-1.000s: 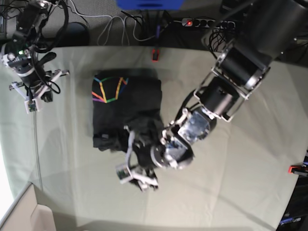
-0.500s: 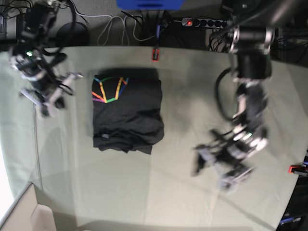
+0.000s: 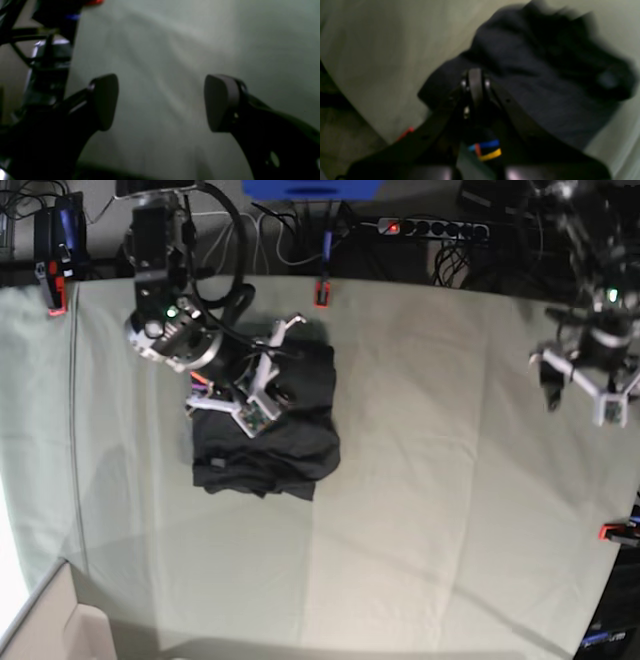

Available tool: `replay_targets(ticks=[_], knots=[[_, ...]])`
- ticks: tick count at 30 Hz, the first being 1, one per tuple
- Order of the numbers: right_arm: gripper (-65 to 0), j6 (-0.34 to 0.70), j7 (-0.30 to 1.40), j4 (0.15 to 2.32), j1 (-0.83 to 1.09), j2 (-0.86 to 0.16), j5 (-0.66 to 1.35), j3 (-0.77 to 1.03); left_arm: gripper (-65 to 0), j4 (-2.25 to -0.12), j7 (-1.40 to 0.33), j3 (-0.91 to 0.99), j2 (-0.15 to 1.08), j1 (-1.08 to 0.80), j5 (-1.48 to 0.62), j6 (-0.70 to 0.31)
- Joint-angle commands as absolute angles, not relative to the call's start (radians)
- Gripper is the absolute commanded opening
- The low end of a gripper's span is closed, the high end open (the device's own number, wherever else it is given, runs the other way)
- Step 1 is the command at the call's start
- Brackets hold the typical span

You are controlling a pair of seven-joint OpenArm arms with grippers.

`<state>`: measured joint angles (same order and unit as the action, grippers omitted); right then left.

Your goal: Layout the t-shirt on the table in an organized manner, then fold the t-shirt properly

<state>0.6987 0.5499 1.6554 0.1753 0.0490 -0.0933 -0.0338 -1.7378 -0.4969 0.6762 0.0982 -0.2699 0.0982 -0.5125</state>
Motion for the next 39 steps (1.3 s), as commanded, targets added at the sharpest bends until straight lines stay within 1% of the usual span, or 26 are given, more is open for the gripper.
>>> replay_targets(ticks=[1, 5, 11, 16, 19, 22, 23, 25, 28, 30, 31, 32, 34, 36, 39], knots=[[-65.0, 0.698, 0.524, 1.656, 0.159, 0.05, -0.077, -0.035, -13.4, -1.77, -0.475, 0.688, 0.102, -0.283, 0.093, -0.509], [-65.0, 0.698, 0.524, 1.609, 0.165, 0.05, -0.077, -0.035, -13.4, -1.804, -0.47, 0.725, 0.081, -0.354, 0.093, -0.512], [-65.0, 0.698, 0.521, 1.543, 0.2, 0.042, -0.081, -0.031, -13.4, -1.813, -0.473, 0.773, 0.039, -0.367, 0.093, -0.516], [-65.0, 0.698, 0.443, 1.633, 0.259, 0.042, -0.081, -0.033, -13.4, -1.814, -0.47, 0.777, 0.002, -0.39, 0.093, -0.518], [-65.0, 0.698, 0.443, 1.71, 0.259, 0.042, -0.081, -0.03, -13.4, -1.833, -0.475, 0.774, -0.004, -0.409, 0.091, -0.518], [-65.0, 0.698, 0.443, 1.745, 0.234, 0.041, -0.082, -0.027, -13.7, -1.873, -0.475, 0.773, -0.044, -0.449, 0.068, -0.518], [-65.0, 0.698, 0.443, 1.745, 0.223, 0.041, -0.084, -0.016, -15.4, -1.888, -0.475, 0.773, -0.051, -0.469, 0.05, -0.518], [-65.0, 0.698, 0.444, 1.745, 0.216, 0.041, -0.084, 0.028, -23.6, -1.913, -0.475, 0.773, -0.062, -0.512, -0.002, -0.518], [-65.0, 0.698, 0.444, 1.751, 0.214, 0.042, -0.084, 0.122, -44.5, -1.92, -0.475, 0.773, -0.073, -0.562, -0.085, -0.518], [-65.0, 0.698, 0.444, 1.764, 0.225, 0.042, -0.084, 0.197, -60.3, -1.917, -0.476, 0.773, -0.074, -0.59, -0.125, -0.518], [-65.0, 0.698, 0.444, 1.771, 0.239, 0.044, -0.084, 0.239, -65.0, -1.916, -0.476, 0.773, -0.081, -0.602, -0.142, -0.518], [-65.0, 0.698, 0.444, 1.778, 0.263, 0.044, -0.082, 0.282, -65.0, -1.908, -0.476, 0.773, -0.091, -0.615, -0.154, -0.518], [-65.0, 0.698, 0.444, 1.799, 0.309, 0.048, -0.077, 0.34, -62.8, -1.893, -0.47, 0.773, -0.104, -0.634, -0.165, -0.518], [-65.0, 0.698, 0.443, 1.824, 0.38, 0.05, -0.077, 0.361, -65.0, -1.86, -0.469, 0.771, -0.108, -0.644, -0.163, -0.518], [-65.0, 0.698, 0.441, 1.859, 0.481, 0.051, -0.076, 0.36, -65.0, -1.782, -0.466, 0.771, -0.104, -0.641, -0.163, -0.519]])
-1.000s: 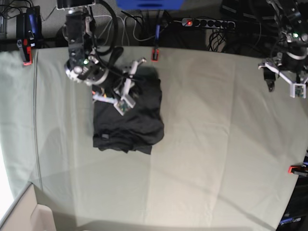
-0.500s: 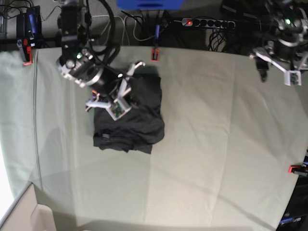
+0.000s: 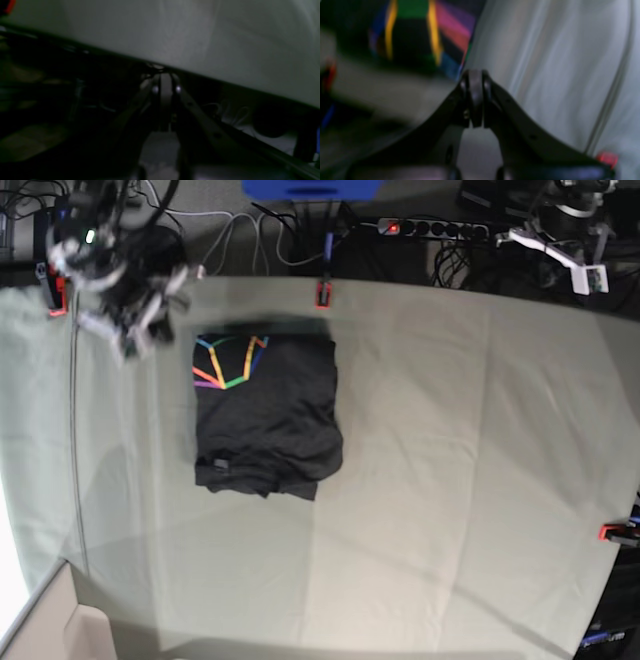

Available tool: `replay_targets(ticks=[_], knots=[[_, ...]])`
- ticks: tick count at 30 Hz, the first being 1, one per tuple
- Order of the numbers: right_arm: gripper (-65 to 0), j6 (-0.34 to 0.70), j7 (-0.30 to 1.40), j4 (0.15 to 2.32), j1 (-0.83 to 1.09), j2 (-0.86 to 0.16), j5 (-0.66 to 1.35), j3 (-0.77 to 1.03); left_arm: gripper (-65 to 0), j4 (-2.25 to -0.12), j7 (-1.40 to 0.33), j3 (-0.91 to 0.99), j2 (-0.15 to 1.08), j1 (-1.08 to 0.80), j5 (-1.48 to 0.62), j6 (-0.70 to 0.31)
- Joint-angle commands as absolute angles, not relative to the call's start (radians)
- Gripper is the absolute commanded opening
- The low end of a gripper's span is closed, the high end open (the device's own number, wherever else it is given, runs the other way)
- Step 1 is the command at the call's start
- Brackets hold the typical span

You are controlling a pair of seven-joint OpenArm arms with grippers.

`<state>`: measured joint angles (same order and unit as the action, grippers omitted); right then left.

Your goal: Layout the t-shirt on the table in an organized manner, then fold the t-shirt properly

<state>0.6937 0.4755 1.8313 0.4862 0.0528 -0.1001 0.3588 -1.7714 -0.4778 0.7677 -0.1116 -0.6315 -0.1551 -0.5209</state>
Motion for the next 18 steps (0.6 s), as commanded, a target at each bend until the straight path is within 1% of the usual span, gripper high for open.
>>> replay_targets(ticks=[1, 5, 7, 11, 15, 17, 18], knots=[[-65.0, 0.698, 0.438, 1.868, 0.512, 0.062, -0.076, 0.36, -65.0, -1.75, -0.466, 0.771, -0.101, -0.639, -0.163, -0.519], [-65.0, 0.698, 0.435, 1.877, 0.611, 0.082, -0.076, 0.363, -65.0, -1.624, -0.464, 0.763, -0.074, -0.636, -0.16, -0.519], [-65.0, 0.698, 0.435, 1.848, 0.631, 0.081, -0.076, 0.364, -65.0, -1.561, -0.464, 0.72, -0.053, -0.634, -0.156, -0.519], [-65.0, 0.698, 0.433, 1.764, 0.656, 0.077, -0.081, 0.366, -65.0, -1.403, -0.464, 0.628, 0.013, -0.633, -0.156, -0.513], [-65.0, 0.698, 0.432, 1.62, 0.633, 0.056, -0.082, 0.364, -65.0, -1.188, -0.456, 0.591, 0.051, -0.555, -0.154, -0.506], [-65.0, 0.698, 0.41, 1.541, 0.616, 0.047, -0.082, 0.364, -65.0, -1.066, -0.39, 0.588, 0.056, -0.518, -0.154, -0.506], [-65.0, 0.698, 0.383, 1.494, 0.608, 0.044, -0.084, 0.364, -65.0, -0.992, -0.331, 0.587, 0.056, -0.503, -0.148, -0.506]])
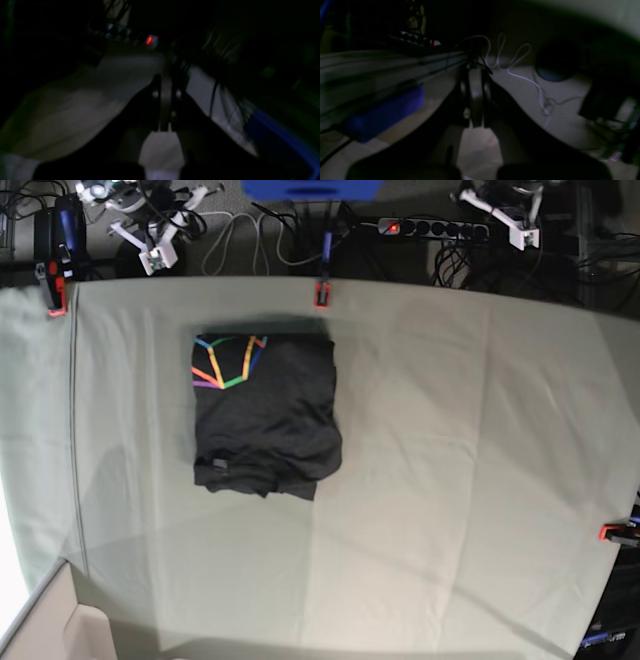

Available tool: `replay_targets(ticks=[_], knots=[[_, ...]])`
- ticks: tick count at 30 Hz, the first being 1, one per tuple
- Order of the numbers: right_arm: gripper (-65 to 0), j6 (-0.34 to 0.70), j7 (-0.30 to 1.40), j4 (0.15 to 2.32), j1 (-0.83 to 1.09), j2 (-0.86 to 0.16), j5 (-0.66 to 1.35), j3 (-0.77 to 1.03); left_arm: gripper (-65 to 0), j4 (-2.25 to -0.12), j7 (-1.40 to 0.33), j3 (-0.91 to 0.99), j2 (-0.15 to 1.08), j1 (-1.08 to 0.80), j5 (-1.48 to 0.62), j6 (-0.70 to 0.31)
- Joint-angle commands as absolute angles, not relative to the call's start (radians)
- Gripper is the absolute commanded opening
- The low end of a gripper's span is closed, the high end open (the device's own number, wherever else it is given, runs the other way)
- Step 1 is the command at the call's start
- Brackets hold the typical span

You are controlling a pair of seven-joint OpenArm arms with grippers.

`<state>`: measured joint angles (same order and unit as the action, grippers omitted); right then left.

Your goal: Layout the t-shirt on the table in an organized manner, then fold the t-shirt properly

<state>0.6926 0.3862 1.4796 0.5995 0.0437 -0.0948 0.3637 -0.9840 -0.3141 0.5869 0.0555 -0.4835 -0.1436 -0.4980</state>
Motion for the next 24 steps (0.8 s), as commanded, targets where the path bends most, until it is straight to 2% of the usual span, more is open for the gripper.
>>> replay_targets(ticks=[1, 5, 9, 11, 14, 20, 24], knots=[[-65.0, 0.698, 0.351, 1.446, 0.605, 0.042, -0.085, 0.364, -65.0, -0.912, -0.254, 0.576, 0.058, -0.484, -0.117, -0.506], [-65.0, 0.698, 0.228, 1.265, 0.579, 0.018, -0.084, 0.355, -65.0, -0.532, 0.093, 0.512, 0.081, -0.354, 0.093, -0.495], [-65.0, 0.698, 0.077, 1.041, 0.532, 0.016, -0.084, 0.355, -65.0, -0.128, 0.289, 0.506, 0.113, -0.179, 0.18, -0.358], [-65.0, 0.698, 0.015, 0.912, 0.498, 0.015, -0.085, 0.355, -65.0, -0.025, 0.358, 0.503, 0.128, -0.125, 0.194, -0.302], [-65.0, 0.685, -0.114, 0.673, 0.424, -0.005, -0.085, 0.355, -65.0, -0.013, 0.371, 0.503, 0.128, -0.094, 0.196, -0.248], [-65.0, 0.302, -0.513, 0.116, 0.237, -0.047, -0.085, 0.354, -65.0, -0.035, 0.268, 0.501, 0.13, -0.061, 0.196, -0.162], [-65.0, 0.024, -0.621, 0.068, 0.226, -0.022, -0.085, 0.355, -65.0, -0.035, 0.259, 0.498, 0.128, -0.061, 0.199, -0.119]])
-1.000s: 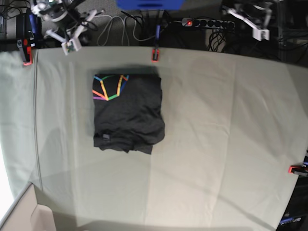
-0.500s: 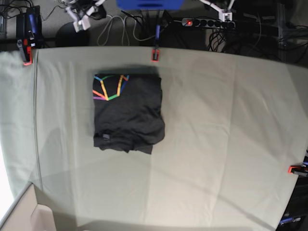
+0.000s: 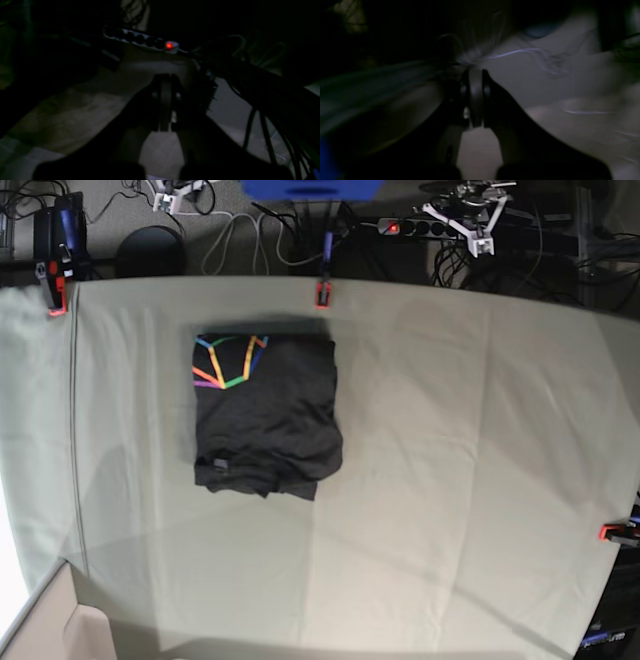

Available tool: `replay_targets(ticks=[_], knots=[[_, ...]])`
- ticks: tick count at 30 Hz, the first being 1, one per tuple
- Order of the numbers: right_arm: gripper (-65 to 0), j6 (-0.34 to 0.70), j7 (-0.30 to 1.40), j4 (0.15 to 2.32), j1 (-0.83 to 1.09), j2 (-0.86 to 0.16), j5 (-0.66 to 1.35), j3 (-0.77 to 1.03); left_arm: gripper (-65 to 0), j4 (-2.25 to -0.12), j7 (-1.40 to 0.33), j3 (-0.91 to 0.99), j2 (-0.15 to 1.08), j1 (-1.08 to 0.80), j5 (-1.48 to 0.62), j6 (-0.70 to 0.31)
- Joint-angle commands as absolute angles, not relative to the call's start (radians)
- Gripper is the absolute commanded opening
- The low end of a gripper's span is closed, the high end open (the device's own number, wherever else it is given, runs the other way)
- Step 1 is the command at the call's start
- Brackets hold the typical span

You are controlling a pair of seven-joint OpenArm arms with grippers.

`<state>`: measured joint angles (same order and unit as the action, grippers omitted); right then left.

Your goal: Layout the t-shirt on the table in an organized manner, then fold the t-shirt properly

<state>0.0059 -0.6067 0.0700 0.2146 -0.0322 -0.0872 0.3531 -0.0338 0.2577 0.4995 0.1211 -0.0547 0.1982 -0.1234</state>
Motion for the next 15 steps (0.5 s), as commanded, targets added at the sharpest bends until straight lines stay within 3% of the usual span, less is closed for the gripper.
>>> replay_targets(ticks=[1, 4, 6, 15], knots=[[-65.0, -0.039, -0.621, 0.068, 0.223, -0.012, -0.085, 0.355, -65.0, -0.031, 0.259, 0.486, 0.127, -0.062, 0.205, -0.117], [-65.0, -0.219, -0.621, 0.068, 0.22, 0.021, -0.085, 0.355, -65.0, -0.031, 0.2, 0.433, 0.124, -0.064, 0.231, -0.12], [-65.0, -0.283, -0.621, 0.068, 0.22, 0.045, -0.085, 0.355, -65.0, -0.031, 0.168, 0.412, 0.122, -0.068, 0.229, -0.124], [-65.0, -0.283, -0.619, 0.062, 0.225, 0.056, -0.085, 0.355, -65.0, -0.036, 0.156, 0.401, 0.104, -0.079, 0.239, -0.125]])
